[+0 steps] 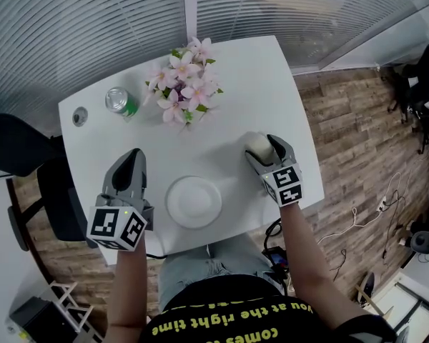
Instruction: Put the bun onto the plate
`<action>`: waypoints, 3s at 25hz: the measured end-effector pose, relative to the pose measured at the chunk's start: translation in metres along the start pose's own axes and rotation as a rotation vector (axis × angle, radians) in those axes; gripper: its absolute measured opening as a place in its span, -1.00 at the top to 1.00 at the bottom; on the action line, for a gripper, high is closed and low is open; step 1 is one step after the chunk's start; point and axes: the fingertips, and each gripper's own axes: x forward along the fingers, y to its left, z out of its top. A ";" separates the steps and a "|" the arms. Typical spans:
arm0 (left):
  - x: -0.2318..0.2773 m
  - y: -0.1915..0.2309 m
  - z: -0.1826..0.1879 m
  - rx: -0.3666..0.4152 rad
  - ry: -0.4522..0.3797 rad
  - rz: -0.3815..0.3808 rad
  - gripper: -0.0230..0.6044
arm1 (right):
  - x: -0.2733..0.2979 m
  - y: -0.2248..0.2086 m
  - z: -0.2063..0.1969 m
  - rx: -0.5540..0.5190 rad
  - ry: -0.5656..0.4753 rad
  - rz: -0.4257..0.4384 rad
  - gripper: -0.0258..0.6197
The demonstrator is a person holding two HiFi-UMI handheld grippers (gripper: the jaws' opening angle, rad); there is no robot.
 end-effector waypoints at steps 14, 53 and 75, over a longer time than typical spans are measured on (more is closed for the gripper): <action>-0.014 0.000 0.002 0.000 -0.016 0.009 0.93 | -0.023 0.000 0.019 0.023 -0.034 0.005 -0.11; -0.094 0.010 0.051 0.008 -0.192 0.073 0.92 | -0.125 0.039 0.148 -0.068 -0.204 0.026 -0.11; -0.146 0.033 0.059 -0.002 -0.247 0.161 0.93 | -0.119 0.103 0.189 -0.166 -0.246 0.151 -0.11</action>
